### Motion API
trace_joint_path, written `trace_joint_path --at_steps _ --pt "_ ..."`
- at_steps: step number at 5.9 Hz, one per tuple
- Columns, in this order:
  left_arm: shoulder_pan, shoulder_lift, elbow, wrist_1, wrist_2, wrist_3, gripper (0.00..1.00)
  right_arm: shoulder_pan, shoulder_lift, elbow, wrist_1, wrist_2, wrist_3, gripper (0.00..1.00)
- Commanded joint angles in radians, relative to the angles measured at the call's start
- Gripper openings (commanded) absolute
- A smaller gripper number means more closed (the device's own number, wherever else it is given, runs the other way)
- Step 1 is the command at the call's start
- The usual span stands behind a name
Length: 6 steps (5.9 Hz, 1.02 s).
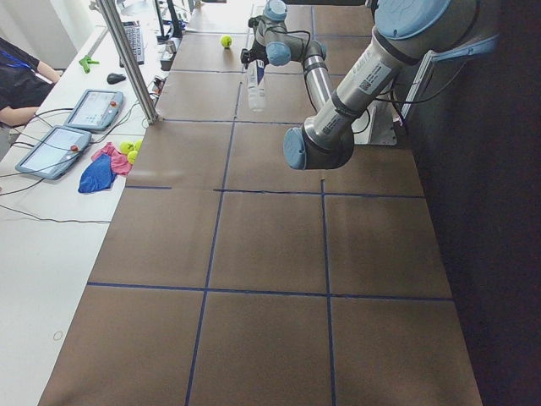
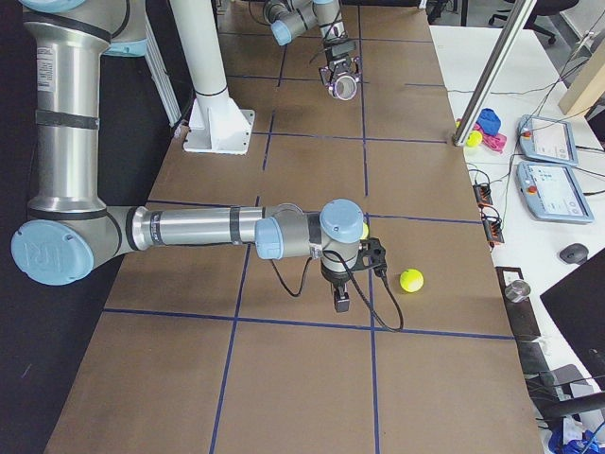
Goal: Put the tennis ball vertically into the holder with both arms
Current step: 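Lift the can with the left gripper and stand it upright, open end up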
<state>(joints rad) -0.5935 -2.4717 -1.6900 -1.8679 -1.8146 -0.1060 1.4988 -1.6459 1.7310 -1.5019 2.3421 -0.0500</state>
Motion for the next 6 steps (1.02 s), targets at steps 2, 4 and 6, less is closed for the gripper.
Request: trace_joint_path --at_steps 2,4,6 --pt "-0.012 0.127 0.013 -0.594 -0.012 -0.25 0.8 0.0 0.018 0.005 0.009 0.023 0.001 1.0" --pt "-0.009 0.213 0.137 -1.021 0.021 -0.268 0.8 0.0 0.02 0.01 0.011 0.023 -0.001 1.0" --pt "0.014 0.215 0.439 -1.444 0.101 -0.268 0.81 0.0 0.02 0.012 0.011 0.023 0.001 1.0"
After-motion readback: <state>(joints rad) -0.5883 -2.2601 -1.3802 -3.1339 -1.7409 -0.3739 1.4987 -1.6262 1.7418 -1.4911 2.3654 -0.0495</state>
